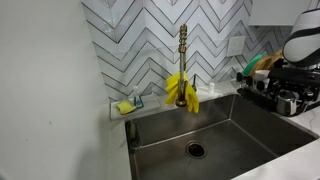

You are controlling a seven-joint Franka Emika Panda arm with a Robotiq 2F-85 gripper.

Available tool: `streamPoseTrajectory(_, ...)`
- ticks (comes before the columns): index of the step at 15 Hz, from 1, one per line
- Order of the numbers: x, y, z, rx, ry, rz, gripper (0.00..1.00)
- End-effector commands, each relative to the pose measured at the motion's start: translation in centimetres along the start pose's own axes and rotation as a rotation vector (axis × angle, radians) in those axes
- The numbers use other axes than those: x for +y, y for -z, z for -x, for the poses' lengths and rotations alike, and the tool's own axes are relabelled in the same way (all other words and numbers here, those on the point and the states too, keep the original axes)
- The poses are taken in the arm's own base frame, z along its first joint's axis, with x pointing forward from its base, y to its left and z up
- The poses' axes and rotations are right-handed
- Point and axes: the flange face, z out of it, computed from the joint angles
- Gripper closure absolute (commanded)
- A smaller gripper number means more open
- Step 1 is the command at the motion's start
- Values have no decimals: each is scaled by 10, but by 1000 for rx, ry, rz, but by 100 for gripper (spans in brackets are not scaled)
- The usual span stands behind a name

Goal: Place the silver cup right side up on the countertop

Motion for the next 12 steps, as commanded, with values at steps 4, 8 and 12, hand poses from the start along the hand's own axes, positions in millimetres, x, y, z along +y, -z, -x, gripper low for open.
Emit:
streamPoseTrajectory(4,2,-10,0,13,16,-27,51)
streamPoseTrajectory(8,4,-4,-2,23,18,-29,56)
streamPoseTrajectory(12,8,11,-3,36,19,-25,56)
